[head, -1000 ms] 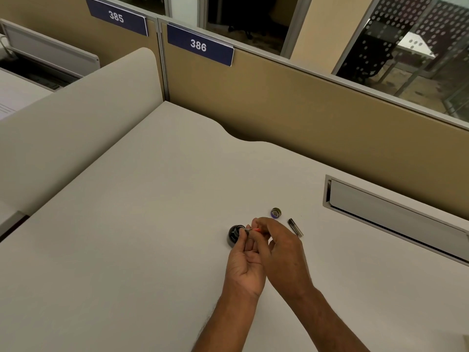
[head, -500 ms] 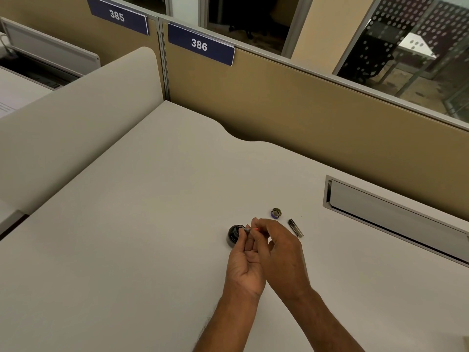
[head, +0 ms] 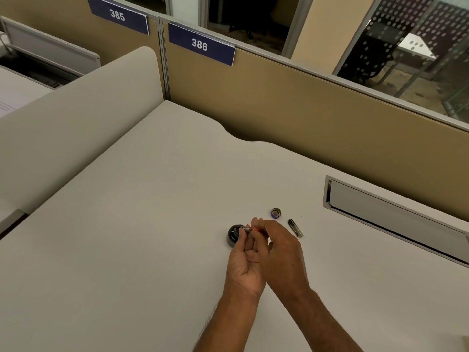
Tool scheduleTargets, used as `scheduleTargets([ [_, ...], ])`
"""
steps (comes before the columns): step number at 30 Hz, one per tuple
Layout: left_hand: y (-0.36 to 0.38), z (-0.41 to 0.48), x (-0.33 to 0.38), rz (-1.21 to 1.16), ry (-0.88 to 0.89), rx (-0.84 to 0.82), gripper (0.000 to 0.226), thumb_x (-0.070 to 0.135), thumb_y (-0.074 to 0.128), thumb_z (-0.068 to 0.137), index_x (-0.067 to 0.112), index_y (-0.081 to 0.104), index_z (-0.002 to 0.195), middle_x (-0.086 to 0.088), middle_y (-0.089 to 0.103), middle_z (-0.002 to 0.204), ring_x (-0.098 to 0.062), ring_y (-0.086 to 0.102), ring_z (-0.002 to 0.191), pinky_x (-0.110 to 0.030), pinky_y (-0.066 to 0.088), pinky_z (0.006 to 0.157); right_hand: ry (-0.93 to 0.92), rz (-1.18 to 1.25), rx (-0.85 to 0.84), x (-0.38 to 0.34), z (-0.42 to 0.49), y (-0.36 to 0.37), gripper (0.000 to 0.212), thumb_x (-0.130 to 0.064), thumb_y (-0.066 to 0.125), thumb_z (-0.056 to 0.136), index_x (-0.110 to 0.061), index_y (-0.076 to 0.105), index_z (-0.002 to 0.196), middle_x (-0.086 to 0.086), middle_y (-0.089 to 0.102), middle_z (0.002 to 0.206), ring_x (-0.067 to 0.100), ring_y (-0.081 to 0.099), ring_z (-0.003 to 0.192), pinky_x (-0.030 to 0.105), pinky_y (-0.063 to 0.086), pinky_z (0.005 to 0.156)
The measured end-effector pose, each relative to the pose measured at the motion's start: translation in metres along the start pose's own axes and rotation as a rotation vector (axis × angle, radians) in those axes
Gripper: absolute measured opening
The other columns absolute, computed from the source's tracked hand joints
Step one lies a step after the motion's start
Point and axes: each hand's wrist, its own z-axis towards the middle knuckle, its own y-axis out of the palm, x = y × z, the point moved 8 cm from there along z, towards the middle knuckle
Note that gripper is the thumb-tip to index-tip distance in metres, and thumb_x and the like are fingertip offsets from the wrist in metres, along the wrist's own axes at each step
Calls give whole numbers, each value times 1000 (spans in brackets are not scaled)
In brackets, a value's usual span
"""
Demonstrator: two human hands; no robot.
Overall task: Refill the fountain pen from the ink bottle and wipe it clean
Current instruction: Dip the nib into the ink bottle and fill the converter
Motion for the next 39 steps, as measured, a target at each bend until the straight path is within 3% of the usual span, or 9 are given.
scheduleTargets([
  [5,4,-2,-1,-31,-31,-44,33,22,54,103,-4,70,113,-24,78,98,-37,80,80,-47,64,52,19,-32,31,0,1,-1,3,-21,70,93,-22,72,91,-16,71,85,2,67,83,16,54,75],
  [13,-1,0,1,5,-6,-2,33,22,56,102,-2,68,121,-19,78,99,-29,72,101,-47,66,60,22,-27,-16,-3,0,0,8,-17,67,95,-22,73,97,-19,71,91,1,68,90,17,53,80],
  [17,4,-3,-2,-42,-45,-43,33,22,54,103,-4,68,118,-23,77,98,-37,79,83,-46,65,55,21,-66,12,-6,0,-3,3,-23,69,94,-24,72,95,-25,66,85,-5,64,83,13,50,76],
  [20,4,-3,-2,13,-47,-22,33,24,55,103,-2,68,118,-21,75,104,-35,74,97,-47,65,68,10,-63,-4,-7,-1,-3,17,-22,68,95,-22,72,111,-16,73,99,2,67,93,19,53,84],
  [22,4,-3,-1,19,-26,-13,28,23,57,101,0,70,110,-19,77,99,-31,75,93,-46,66,61,11,-42,-12,-8,-2,-2,21,-17,66,96,-17,73,116,-7,76,108,8,69,102,26,55,91],
  [25,4,-3,0,-20,-10,-14,27,19,57,102,-3,72,107,-20,78,99,-33,80,76,-45,64,51,23,-43,18,-8,-3,-4,13,-15,65,97,-13,75,105,-4,77,101,9,70,97,30,58,87],
  [29,5,-5,0,2,-21,-29,31,20,55,103,-6,72,107,-23,79,95,-35,80,76,-44,66,58,13,-80,48,-11,-4,-8,8,-19,67,95,-16,72,89,-9,74,84,8,68,80,30,59,73],
  [35,5,-6,-1,55,-25,-22,34,24,55,103,-4,72,110,-24,79,95,-39,80,78,-50,64,53,17,-75,19,-11,-5,-6,10,-30,67,95,-30,69,105,-22,70,91,-6,65,86,7,48,75],
  [39,0,-4,2,37,24,24,30,21,56,102,1,68,121,-18,77,109,-32,79,89,-46,66,75,16,-52,14,-8,-5,-4,13,-18,65,97,-19,74,107,-12,76,101,2,69,95,20,56,85],
])
